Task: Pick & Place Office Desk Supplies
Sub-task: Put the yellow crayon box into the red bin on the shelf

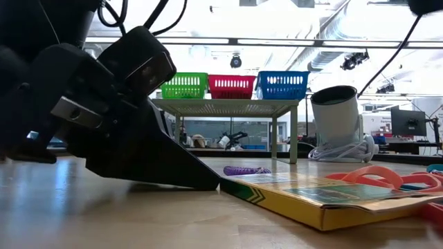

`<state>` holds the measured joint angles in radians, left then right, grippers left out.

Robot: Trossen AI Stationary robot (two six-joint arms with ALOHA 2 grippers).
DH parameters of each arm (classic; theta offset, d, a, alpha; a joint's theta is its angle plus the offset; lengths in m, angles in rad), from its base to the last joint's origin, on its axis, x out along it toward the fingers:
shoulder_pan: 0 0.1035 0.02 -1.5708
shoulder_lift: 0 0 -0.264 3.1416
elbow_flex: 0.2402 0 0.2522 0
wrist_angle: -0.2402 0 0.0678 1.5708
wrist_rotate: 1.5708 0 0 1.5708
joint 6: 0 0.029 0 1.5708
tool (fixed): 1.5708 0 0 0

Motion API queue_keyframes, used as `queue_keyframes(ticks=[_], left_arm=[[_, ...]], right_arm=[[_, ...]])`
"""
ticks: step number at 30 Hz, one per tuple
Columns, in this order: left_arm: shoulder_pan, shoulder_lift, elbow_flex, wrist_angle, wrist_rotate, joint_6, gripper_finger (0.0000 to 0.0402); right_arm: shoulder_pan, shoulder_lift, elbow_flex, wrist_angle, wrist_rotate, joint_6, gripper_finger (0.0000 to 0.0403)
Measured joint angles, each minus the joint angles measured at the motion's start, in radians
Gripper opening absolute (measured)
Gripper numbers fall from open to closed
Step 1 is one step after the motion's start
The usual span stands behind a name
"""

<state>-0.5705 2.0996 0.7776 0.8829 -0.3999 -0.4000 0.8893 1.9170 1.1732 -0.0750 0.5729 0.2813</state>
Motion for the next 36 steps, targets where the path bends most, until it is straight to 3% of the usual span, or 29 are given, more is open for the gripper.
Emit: queue_keyframes(ticks=[19, 23, 32, 36], left_arm=[[-0.029, -0.001, 0.001, 0.002, 0.014, -0.023, 0.0001], [-0.029, -0.001, 0.001, 0.004, 0.015, -0.020, 0.0001], [-0.029, -0.001, 0.001, 0.007, 0.013, -0.019, 0.0001], [-0.032, -0.001, 0.001, 0.007, 0.009, -0.021, 0.0001]], right_arm=[[-0.061, 0.018, 0.000, 0.074, -0.274, 0.063, 0.0125], [-0.072, 0.017, 0.000, 0.075, -0.393, 0.115, 0.0126], [-0.118, 0.017, 0.004, 0.143, -0.367, 0.097, 0.0126], [-0.118, 0.017, 0.080, 0.072, -0.352, 0.019, 0.0126]])
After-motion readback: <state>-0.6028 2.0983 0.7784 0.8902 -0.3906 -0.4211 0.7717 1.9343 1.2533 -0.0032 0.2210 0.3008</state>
